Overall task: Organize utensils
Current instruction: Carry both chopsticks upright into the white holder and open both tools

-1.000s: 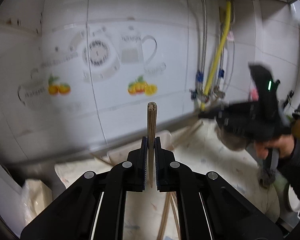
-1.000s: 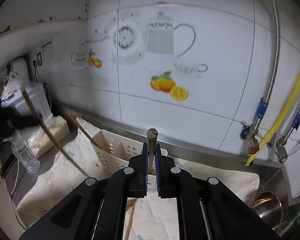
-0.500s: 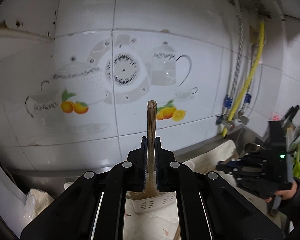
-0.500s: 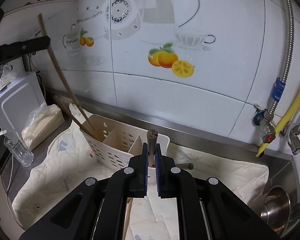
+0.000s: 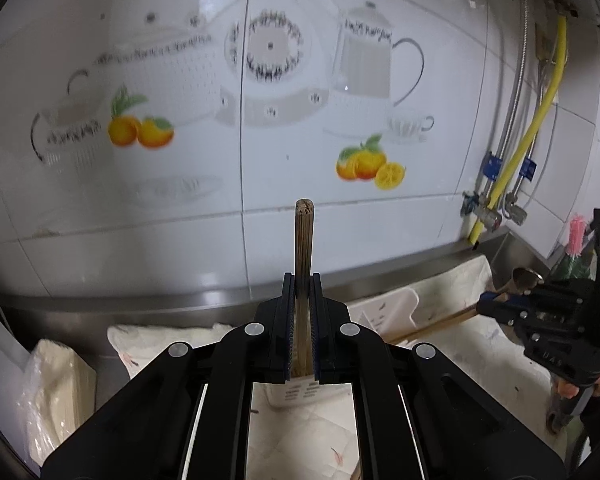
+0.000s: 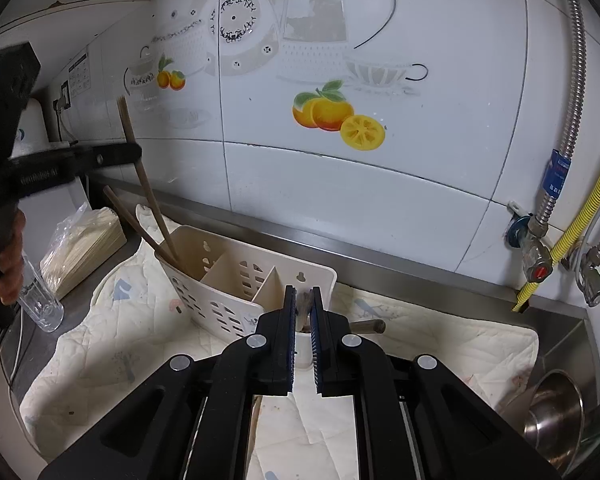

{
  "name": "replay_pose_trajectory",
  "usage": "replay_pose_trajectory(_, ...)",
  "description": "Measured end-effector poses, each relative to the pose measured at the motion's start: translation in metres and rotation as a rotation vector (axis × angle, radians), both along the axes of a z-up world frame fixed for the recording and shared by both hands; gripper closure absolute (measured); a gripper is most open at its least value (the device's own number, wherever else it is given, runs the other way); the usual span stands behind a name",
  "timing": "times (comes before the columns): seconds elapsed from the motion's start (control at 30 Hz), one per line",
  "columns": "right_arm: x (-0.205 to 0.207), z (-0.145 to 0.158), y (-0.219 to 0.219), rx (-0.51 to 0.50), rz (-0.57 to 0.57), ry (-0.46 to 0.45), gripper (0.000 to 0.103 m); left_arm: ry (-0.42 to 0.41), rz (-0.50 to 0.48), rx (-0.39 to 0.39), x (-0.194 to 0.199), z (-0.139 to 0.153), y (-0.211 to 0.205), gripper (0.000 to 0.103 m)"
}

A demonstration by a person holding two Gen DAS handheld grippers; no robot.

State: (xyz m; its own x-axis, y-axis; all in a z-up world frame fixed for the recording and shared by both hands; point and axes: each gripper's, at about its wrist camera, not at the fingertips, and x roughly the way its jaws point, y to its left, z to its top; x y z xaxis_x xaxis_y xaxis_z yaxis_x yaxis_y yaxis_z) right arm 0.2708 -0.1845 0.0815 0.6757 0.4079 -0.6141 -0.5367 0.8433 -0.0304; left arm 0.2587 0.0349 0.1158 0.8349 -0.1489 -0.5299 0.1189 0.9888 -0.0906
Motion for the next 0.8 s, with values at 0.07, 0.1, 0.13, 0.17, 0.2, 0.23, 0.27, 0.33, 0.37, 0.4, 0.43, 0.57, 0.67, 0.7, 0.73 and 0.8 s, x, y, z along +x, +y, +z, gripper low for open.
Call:
replay_pose_trajectory(0.07,0.000,-0.001,0.000,0.000,-0.002,-0.002,0.096,0.016,-0.003,-0.005,0.002,-0.006,0.001,0.097)
replay_pose_trajectory(0.1,0.000,-0.001,0.000,0.001,-0.002,-0.003,0.096,0.021,-0.002,-0.003,0.003,-0.008,0.001,0.097)
replay_pose_trajectory(0.13,-0.001,-0.001,0.000,0.002,-0.002,-0.005,0.096,0.024,-0.003,-0.002,0.003,-0.010,0.001,0.097)
replay_pose_trajectory(0.17,-0.002,0.000,0.000,0.002,-0.003,-0.009,0.096,0.028,-0.005,-0.002,0.004,-0.011,0.000,0.097)
replay_pose_trajectory(0.2,-0.003,0.000,0.000,0.003,-0.004,-0.013,0.096,0.032,-0.006,-0.001,0.004,-0.013,0.000,0.097)
replay_pose_trajectory(0.23,-0.003,0.001,0.000,0.004,-0.004,-0.018,0.095,0.032,-0.004,0.002,0.004,-0.014,-0.001,0.097)
replay_pose_trajectory(0.27,-0.004,0.002,-0.001,0.005,-0.004,-0.022,0.094,0.031,-0.003,0.005,0.003,-0.014,-0.002,0.097)
replay_pose_trajectory(0.33,-0.007,0.004,-0.002,0.010,-0.006,-0.032,0.090,0.029,-0.001,0.008,0.002,-0.014,-0.001,0.096)
replay_pose_trajectory(0.37,-0.009,0.006,-0.002,0.014,-0.008,-0.038,0.088,0.028,0.001,0.008,0.001,-0.014,-0.001,0.095)
replay_pose_trajectory(0.4,-0.010,0.007,-0.003,0.017,-0.009,-0.042,0.087,0.027,-0.001,0.004,0.000,-0.013,-0.001,0.095)
replay_pose_trajectory(0.43,-0.012,0.009,-0.004,0.023,-0.011,-0.048,0.085,0.025,-0.001,0.004,-0.001,-0.013,0.000,0.095)
replay_pose_trajectory(0.57,-0.023,0.014,-0.009,0.037,-0.014,-0.075,0.078,0.013,-0.002,0.010,-0.008,-0.009,-0.001,0.083)
replay_pose_trajectory(0.67,-0.034,0.016,-0.014,0.052,-0.014,-0.092,0.071,-0.014,0.002,0.019,-0.020,-0.004,-0.002,0.071)
replay_pose_trajectory(0.7,-0.038,0.016,-0.015,0.055,-0.015,-0.097,0.070,-0.020,0.002,0.017,-0.025,-0.003,-0.002,0.070)
replay_pose_trajectory(0.73,-0.042,0.015,-0.016,0.057,-0.015,-0.100,0.069,-0.023,0.002,0.015,-0.029,-0.002,-0.002,0.069)
replay_pose_trajectory(0.8,-0.051,0.012,-0.018,0.060,-0.015,-0.103,0.064,-0.034,0.002,0.014,-0.039,-0.002,-0.002,0.065)
